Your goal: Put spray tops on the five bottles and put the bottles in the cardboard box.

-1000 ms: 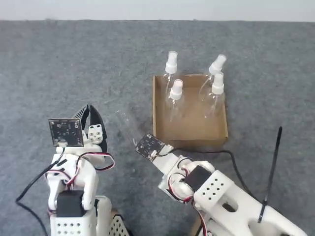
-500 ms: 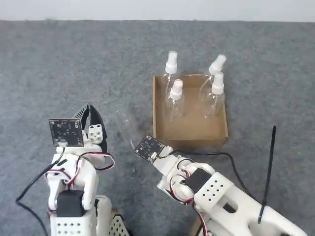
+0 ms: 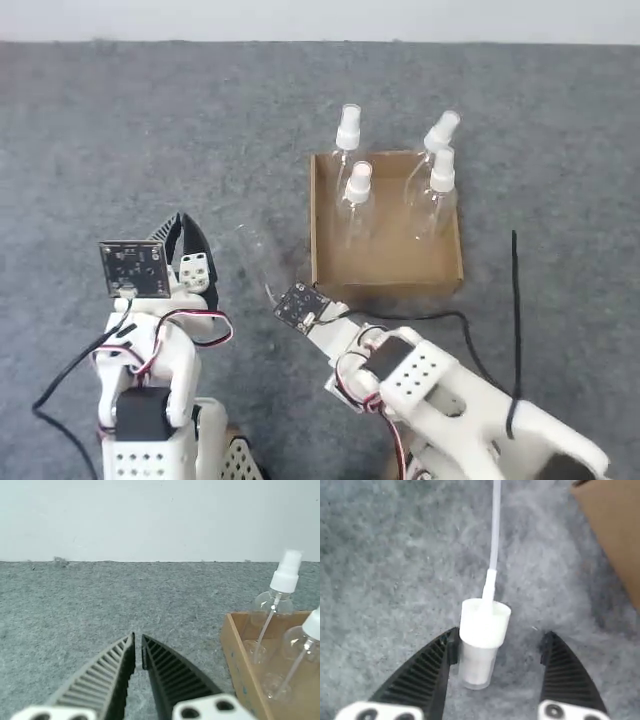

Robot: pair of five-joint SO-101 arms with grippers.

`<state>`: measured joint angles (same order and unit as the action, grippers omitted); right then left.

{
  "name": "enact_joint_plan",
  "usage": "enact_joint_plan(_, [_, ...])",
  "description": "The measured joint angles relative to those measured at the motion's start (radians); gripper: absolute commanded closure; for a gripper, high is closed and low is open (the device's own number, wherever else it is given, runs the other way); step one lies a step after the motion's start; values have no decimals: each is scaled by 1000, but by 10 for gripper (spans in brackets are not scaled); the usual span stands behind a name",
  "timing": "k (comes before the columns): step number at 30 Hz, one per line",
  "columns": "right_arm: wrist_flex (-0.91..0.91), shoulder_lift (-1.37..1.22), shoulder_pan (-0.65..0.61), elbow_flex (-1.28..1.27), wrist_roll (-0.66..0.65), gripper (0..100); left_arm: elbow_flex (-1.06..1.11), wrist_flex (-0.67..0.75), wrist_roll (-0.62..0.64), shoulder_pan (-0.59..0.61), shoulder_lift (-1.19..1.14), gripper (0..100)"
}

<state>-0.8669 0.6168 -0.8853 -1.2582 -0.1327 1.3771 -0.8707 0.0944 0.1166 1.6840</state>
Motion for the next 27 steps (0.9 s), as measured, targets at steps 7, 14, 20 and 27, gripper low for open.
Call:
enact_joint_plan(7, [0,-15,6,26,-9,991,0,0,0,0,0,987])
enact_joint_plan(14, [-127,-17,3,117,-94,993,0,0,0,5,0,987])
enact_joint_plan(20, [-206,-23,3,249,-98,993,0,0,0,3,0,987])
enact_joint_plan(27, [-322,-29,2,437,-57,993,0,0,0,44,-2,987])
